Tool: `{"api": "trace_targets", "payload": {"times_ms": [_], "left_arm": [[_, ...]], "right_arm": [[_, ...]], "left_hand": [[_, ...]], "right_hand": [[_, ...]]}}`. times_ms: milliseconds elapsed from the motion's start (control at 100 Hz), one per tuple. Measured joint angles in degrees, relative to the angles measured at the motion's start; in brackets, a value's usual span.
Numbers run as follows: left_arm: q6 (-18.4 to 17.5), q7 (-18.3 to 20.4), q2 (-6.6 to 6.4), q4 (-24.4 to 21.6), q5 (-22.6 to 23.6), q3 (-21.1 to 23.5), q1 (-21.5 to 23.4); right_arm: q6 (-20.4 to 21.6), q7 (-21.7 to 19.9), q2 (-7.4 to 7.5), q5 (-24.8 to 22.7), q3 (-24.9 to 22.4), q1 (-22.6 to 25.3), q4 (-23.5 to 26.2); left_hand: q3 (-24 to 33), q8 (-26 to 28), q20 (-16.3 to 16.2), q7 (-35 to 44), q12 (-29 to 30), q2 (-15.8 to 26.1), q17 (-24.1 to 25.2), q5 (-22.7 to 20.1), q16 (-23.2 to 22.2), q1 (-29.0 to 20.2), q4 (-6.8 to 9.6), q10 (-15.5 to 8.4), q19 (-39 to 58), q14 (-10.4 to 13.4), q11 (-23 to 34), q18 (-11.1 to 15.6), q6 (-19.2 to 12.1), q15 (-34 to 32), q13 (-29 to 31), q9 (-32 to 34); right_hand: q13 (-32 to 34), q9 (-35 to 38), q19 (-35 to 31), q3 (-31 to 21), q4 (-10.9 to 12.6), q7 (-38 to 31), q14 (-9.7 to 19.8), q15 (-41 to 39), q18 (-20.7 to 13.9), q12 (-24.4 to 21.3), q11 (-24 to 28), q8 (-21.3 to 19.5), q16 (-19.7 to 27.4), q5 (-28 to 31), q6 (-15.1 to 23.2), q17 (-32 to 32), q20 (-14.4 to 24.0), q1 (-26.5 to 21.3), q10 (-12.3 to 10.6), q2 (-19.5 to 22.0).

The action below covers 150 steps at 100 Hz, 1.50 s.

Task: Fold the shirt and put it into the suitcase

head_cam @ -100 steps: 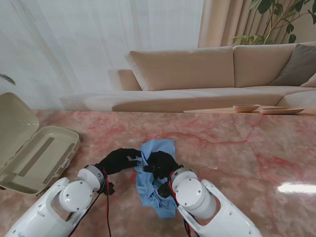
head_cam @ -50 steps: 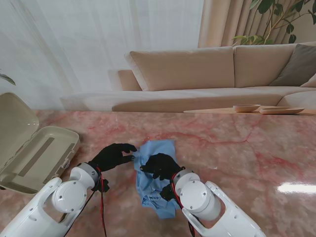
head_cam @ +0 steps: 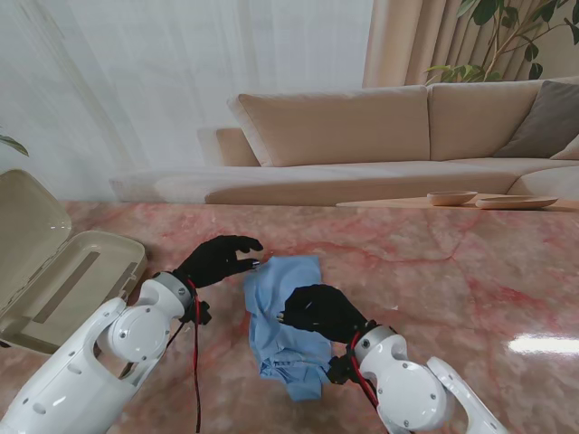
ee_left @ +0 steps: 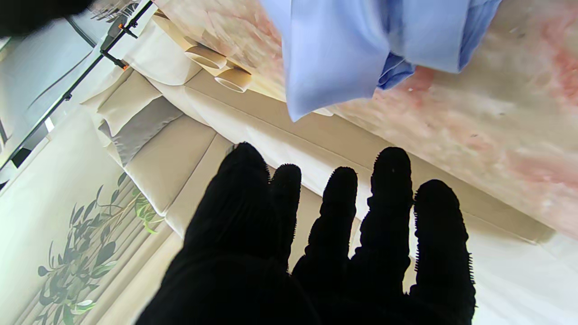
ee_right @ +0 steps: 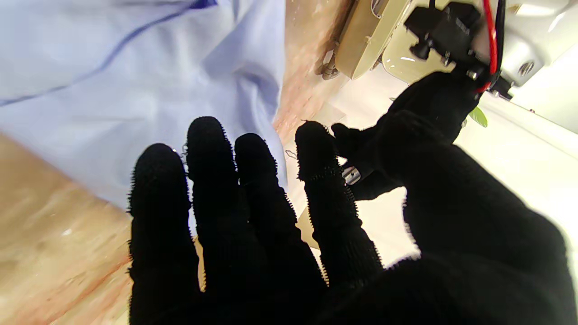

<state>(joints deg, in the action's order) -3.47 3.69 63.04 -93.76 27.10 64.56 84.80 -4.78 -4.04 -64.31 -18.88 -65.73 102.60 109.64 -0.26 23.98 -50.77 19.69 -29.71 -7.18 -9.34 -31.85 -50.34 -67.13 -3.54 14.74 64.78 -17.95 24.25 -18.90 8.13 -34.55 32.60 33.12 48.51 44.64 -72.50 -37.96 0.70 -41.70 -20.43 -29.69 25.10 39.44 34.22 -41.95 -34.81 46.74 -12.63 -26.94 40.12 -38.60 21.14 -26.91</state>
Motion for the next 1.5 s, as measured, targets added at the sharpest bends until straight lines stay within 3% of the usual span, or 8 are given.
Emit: {"api": "trace_targets", "payload": {"times_ms": [340, 570, 950, 1030, 1130, 1280, 1440, 1500], "left_arm": [[-1.85, 1.55, 0.81, 7.44, -5.40, -6.33, -9.79], [-2.83, 4.25, 1.12, 12.26, -6.26, -8.71, -13.47], [-4.89, 6.71, 1.07, 18.41, -8.21, -11.39, -16.38], [-5.52, 7.05, 1.03, 19.31, -8.31, -11.89, -16.73], [-6.03, 7.57, 1.00, 20.35, -8.93, -12.56, -17.20], [-6.23, 8.23, 0.90, 21.84, -9.03, -14.24, -18.32], [-6.00, 8.42, 1.06, 23.89, -8.68, -15.42, -19.53], [-5.60, 8.77, 1.14, 24.59, -9.30, -15.61, -19.84]], "right_arm": [[4.29, -0.78, 1.51, -4.46, -4.77, 7.44, 2.21], [4.91, -0.92, 1.77, -3.35, -4.74, 8.12, 2.15], [3.24, -1.46, 1.88, -0.89, -1.65, 5.58, -0.19], [2.90, -1.61, 1.84, -0.57, -1.29, 5.07, -0.78], [2.72, -1.63, 1.80, -0.46, -1.03, 4.77, -1.21], [2.31, -1.61, 1.79, -0.77, -0.50, 4.34, -1.75], [1.97, -1.96, 1.79, -1.07, -0.19, 3.96, -2.37], [1.78, -2.21, 1.79, -0.98, -0.15, 3.83, -2.56]], "left_hand": [[0.00, 0.00, 0.00, -0.05, 0.29, 0.00, 0.00, 0.21, 0.77, 0.00, 0.00, 0.00, 0.00, -0.01, -0.70, -0.15, -1.56, 0.48, 0.04, 0.00], [0.00, 0.25, 0.00, -0.11, 0.94, 0.00, 0.01, 2.32, 1.28, 0.00, 0.00, -0.20, -0.04, -0.01, -1.73, -0.56, -4.25, 1.12, 0.04, -1.40], [0.00, -0.17, 0.00, -0.01, 0.98, -0.03, 0.02, 2.32, 1.30, 0.00, 0.00, -0.28, -0.18, -0.01, -1.73, -0.57, -4.94, 1.13, 0.04, -1.40], [0.00, 0.06, 0.00, 2.76, 0.98, -1.21, 0.02, 2.04, 1.30, 0.00, 0.01, -0.30, -0.18, -0.01, -1.73, -0.57, -4.98, 1.13, 0.04, -1.40], [0.01, 2.15, -0.22, 9.96, 0.99, -5.38, 0.02, -3.32, 1.30, -0.13, 0.01, -0.33, -0.18, -0.01, -1.63, -0.57, -4.92, 1.13, 0.04, -1.40], [0.03, 2.80, -0.50, 20.56, 0.99, -5.63, -0.43, -3.26, 1.30, -1.80, 0.02, -0.38, -0.19, -0.01, -0.66, -0.58, -4.25, 1.13, 0.04, -1.17], [-0.01, 0.34, -1.87, 21.77, 0.81, -5.78, -5.82, -3.25, 0.99, -2.53, -0.02, -0.42, 2.66, -0.01, 1.97, 0.19, -3.52, -0.89, 3.10, 1.03], [3.74, -0.91, -1.90, 20.76, -1.65, -5.99, -8.00, -3.25, 0.94, -2.50, -0.52, -0.42, 3.27, -0.01, 2.01, 0.30, -2.71, -1.74, 5.88, 3.12]], "right_hand": [[0.09, 1.91, 1.50, 2.00, 0.00, 4.30, -0.10, 5.65, 0.16, -3.09, -3.88, 1.21, 4.04, 1.22, 0.00, -0.99, -1.48, 0.00, -0.05, 1.76], [0.10, 3.40, 2.97, 2.60, 0.00, 5.54, -0.11, 9.13, 0.66, -4.31, -5.13, 2.14, 6.61, 2.93, 0.00, -1.51, -3.55, 0.00, -0.06, 1.96], [0.11, 3.40, 3.70, 3.18, 0.00, 5.56, -0.11, 9.82, 0.68, -4.93, -5.20, 2.14, 7.54, 2.93, 0.00, -1.55, -4.38, 0.00, -0.07, 2.59], [0.11, 3.37, 3.73, 3.19, 0.00, 5.56, -0.11, 9.83, 0.68, -4.94, -5.22, 2.14, 8.04, 2.93, 0.00, -1.55, -4.61, 0.00, -0.07, 2.61], [0.11, 3.35, 3.79, 3.47, 0.00, 5.57, -0.11, 9.83, 0.69, -4.96, -5.54, 2.14, 8.04, 2.93, 0.00, -1.55, -5.01, 0.00, -0.07, 3.11], [0.11, 3.31, 5.17, 3.52, 0.00, 5.58, 0.13, 10.04, 0.69, -5.07, -5.89, 2.14, 8.04, 2.93, 0.00, -0.47, -5.73, 0.00, -0.08, 3.13], [-0.57, 3.19, 5.81, 3.55, 0.00, 6.22, 0.63, 10.67, 0.69, -5.64, -5.93, 2.14, 8.04, 2.93, 0.00, 0.43, -5.76, 0.00, -0.16, 3.15], [-0.59, 3.18, 5.86, 3.82, 0.00, 6.23, 0.77, 11.04, 0.69, -5.64, -5.95, 2.14, 8.04, 2.93, 0.00, 0.61, -5.77, 0.00, -0.19, 3.15]]}}
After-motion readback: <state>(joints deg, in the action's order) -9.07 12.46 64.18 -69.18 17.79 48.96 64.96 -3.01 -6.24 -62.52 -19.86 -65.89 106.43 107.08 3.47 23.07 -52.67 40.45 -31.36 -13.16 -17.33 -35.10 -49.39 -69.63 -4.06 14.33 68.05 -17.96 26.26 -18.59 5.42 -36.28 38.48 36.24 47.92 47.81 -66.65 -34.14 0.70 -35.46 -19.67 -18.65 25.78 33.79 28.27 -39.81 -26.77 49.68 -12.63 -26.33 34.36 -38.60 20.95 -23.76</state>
